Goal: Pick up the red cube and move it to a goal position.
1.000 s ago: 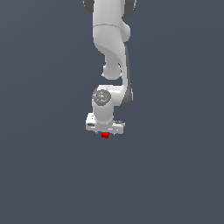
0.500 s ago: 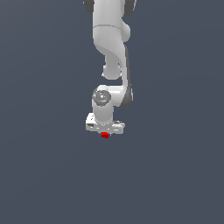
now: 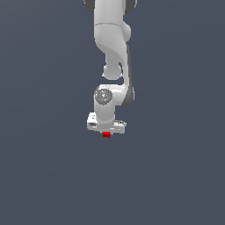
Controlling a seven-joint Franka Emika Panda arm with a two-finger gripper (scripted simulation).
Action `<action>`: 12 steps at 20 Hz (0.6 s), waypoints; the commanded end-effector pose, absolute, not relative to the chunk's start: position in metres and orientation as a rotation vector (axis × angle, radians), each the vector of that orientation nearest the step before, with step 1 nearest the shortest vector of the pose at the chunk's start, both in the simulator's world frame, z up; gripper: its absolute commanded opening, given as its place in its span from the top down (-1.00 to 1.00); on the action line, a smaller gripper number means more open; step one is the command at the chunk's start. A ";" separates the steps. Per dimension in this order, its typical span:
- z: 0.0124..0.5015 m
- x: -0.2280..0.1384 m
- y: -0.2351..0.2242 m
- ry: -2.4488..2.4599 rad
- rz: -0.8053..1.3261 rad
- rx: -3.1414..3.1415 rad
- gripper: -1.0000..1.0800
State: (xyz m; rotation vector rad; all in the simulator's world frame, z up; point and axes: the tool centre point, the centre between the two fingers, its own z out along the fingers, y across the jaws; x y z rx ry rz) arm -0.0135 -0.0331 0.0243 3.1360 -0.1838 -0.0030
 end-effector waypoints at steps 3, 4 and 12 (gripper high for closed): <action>0.035 -0.022 -0.021 -0.183 -0.001 3.136 1.00; 0.039 -0.025 -0.017 -0.183 -0.001 3.136 1.00; 0.078 -0.056 0.028 -0.182 0.000 3.136 1.00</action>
